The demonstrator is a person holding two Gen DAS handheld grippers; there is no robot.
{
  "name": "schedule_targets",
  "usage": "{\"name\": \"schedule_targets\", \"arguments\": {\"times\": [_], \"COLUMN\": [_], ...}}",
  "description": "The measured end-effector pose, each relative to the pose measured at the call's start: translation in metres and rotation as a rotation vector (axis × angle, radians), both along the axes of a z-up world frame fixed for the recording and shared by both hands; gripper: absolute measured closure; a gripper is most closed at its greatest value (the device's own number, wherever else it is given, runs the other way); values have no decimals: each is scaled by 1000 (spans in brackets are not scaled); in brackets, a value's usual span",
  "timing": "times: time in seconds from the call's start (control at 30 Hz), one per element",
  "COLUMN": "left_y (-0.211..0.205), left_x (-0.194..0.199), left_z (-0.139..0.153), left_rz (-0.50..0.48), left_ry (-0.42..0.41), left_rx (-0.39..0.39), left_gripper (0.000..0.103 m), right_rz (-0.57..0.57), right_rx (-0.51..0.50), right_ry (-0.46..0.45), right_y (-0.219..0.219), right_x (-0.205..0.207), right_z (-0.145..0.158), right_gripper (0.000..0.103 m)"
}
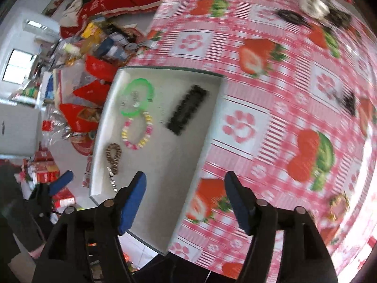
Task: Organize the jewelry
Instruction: 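Move both tools back over the table toward the yellow flower bracelet and braided bracelet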
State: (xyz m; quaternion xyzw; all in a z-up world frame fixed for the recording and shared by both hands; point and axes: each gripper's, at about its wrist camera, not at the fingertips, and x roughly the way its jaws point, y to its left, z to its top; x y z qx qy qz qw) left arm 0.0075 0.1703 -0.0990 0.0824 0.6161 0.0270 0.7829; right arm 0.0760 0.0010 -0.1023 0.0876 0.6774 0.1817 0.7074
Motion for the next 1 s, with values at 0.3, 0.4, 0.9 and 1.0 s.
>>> {"name": "schedule_targets", "arguments": {"times": [0.3, 0.4, 0.9, 1.0], "left_y": [-61, -83, -188, -204], "left_x": [20, 25, 27, 27], "left_z": [15, 18, -10, -26], "left_rz": [-128, -160, -308, -316], "left_ry": [-3, -6, 108, 148], "left_rx": [-9, -22, -118, -131], "left_gripper": [0, 0, 0, 0], "right_rz": [-216, -275, -388, -362], "right_rx": [-59, -80, -172, -199], "right_ry": [37, 44, 55, 66], "right_y": [-99, -131, -243, -250], "right_x": [-25, -29, -23, -30], "right_z": [-8, -10, -25, -34], "right_gripper": [21, 21, 21, 21]}}
